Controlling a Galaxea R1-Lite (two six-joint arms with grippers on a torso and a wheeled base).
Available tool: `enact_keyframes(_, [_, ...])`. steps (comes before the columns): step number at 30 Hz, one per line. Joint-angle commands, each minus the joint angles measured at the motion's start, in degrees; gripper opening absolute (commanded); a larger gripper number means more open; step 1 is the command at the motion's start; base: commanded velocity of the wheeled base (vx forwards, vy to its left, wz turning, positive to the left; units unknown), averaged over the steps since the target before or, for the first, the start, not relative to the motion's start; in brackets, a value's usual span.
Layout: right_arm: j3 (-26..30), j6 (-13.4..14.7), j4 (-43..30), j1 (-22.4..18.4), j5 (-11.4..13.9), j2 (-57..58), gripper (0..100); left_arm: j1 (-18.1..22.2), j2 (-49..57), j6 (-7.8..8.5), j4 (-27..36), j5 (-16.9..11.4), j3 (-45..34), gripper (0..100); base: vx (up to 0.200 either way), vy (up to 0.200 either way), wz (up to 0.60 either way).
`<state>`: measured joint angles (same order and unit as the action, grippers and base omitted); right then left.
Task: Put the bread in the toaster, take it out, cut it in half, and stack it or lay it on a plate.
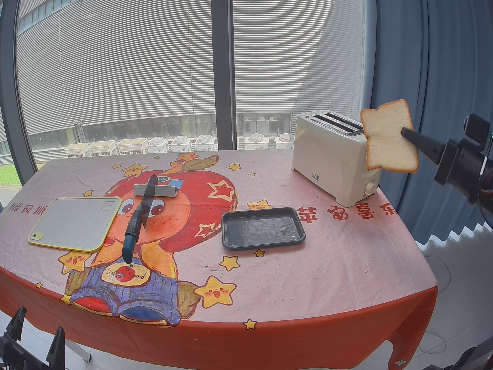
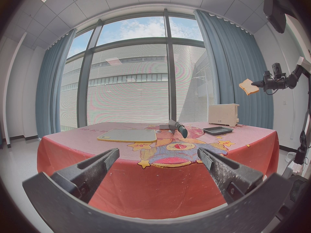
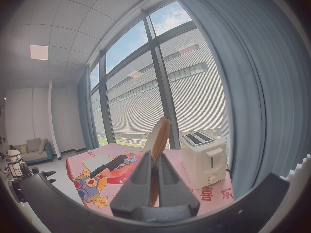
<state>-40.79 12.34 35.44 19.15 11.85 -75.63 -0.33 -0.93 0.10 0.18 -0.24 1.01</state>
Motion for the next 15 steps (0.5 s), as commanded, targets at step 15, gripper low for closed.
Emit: enact_keyframes(15, [6.5,-1.7,2.0,2.4,-0.7,2.5,0,0.0,0.9,-0.01,0.0,0.0,-0.9,100,0.0,0.0,0.0])
